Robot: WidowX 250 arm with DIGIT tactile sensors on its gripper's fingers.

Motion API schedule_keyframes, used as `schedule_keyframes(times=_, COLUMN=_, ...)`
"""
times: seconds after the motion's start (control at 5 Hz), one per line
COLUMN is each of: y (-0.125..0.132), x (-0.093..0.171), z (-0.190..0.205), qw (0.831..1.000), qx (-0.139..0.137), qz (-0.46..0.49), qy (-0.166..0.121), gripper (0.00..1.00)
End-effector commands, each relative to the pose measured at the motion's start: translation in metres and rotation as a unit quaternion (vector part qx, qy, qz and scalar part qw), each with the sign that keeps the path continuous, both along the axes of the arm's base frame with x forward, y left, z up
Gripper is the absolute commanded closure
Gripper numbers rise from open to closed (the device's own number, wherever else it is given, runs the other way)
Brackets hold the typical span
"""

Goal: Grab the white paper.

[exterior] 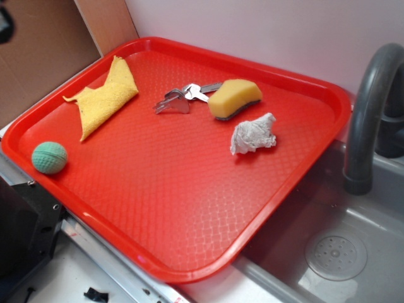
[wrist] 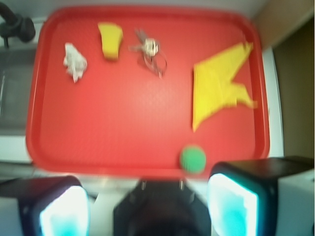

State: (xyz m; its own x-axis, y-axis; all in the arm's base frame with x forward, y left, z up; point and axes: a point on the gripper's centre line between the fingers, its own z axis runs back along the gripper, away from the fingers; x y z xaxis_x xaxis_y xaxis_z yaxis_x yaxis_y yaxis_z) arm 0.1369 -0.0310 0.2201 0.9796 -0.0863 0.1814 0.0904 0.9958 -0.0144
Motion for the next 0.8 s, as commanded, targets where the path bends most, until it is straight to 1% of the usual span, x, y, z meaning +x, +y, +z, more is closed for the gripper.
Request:
schedule_keyframes(times=0.0, y=-0.048, x=0.065, z=-0.036, qw=0.984, qx=0.017, qz=-0.167, qy=-0.054, gripper=0.00)
schedule_keyframes(times=0.2, y=-0.071, x=0.095, z=-0.063, qw=0.966, qx=0.004, qz=-0.255, qy=-0.052, gripper=0.00)
schedule_keyframes(times=0.4, y=-0.090, x=0.112, z=-0.081, qw=0.946, qx=-0.007, qz=-0.318, qy=-0.058, gripper=0.00)
schedule_keyframes(times=0.6, y=-0.101, x=0.131, z=-0.105, qw=0.939, qx=-0.016, qz=-0.338, qy=-0.052, gripper=0.00)
